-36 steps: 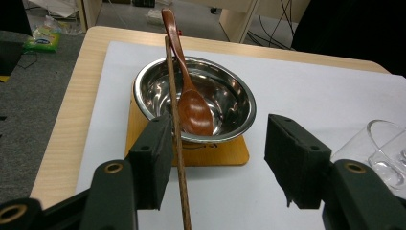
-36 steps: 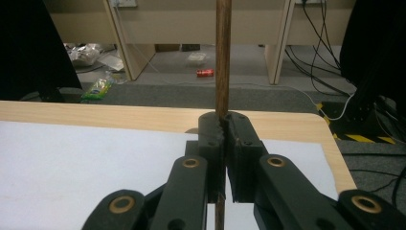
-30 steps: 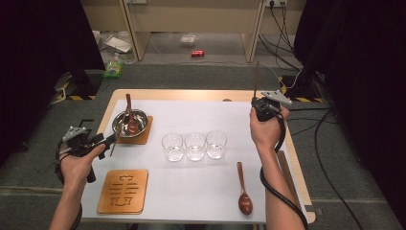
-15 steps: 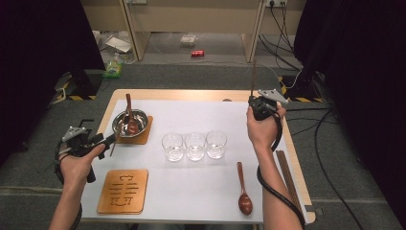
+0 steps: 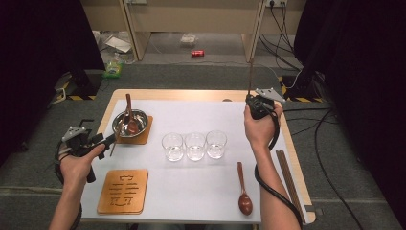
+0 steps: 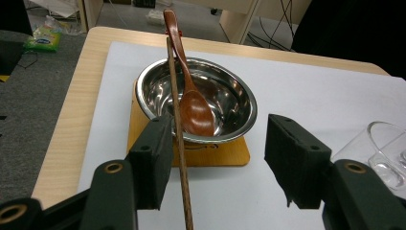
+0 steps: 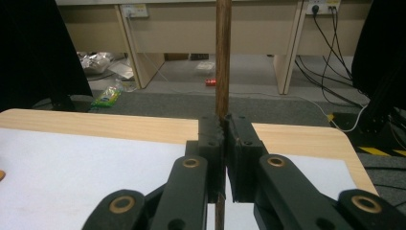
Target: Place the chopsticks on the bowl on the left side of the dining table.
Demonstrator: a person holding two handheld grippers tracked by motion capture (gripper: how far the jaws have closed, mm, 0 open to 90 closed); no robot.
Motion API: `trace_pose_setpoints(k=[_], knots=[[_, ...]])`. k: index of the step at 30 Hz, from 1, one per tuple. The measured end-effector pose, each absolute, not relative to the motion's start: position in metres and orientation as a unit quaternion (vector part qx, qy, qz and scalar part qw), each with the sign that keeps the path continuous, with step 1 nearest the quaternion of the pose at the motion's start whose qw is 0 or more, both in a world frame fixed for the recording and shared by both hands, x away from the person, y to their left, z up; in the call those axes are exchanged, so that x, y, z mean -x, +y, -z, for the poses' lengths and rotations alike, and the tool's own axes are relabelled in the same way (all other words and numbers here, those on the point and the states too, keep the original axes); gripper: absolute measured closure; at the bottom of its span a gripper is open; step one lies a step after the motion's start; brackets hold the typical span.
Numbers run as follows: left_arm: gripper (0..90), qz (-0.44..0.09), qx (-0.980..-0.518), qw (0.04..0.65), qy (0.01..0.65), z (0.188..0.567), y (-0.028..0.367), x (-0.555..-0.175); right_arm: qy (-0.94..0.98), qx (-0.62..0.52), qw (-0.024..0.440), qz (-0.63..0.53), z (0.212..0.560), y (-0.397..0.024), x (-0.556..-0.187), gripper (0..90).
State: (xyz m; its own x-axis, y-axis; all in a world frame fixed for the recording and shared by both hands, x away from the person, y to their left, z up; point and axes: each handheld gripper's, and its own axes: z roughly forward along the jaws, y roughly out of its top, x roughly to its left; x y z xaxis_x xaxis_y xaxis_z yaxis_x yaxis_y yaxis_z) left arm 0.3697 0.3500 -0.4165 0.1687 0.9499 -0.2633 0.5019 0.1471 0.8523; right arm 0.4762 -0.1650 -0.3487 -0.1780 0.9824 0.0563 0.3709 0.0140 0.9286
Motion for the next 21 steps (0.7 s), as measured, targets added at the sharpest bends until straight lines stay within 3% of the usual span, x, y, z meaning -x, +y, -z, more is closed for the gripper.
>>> trace_pose_setpoints(k=[21], knots=[[42.2, -0.240, -0.605, 0.467, 0.598, 0.416, 0.351, -0.370, 0.627, -0.532, 0.337, -0.459, 0.350, -0.150, -0.482, 85.7]])
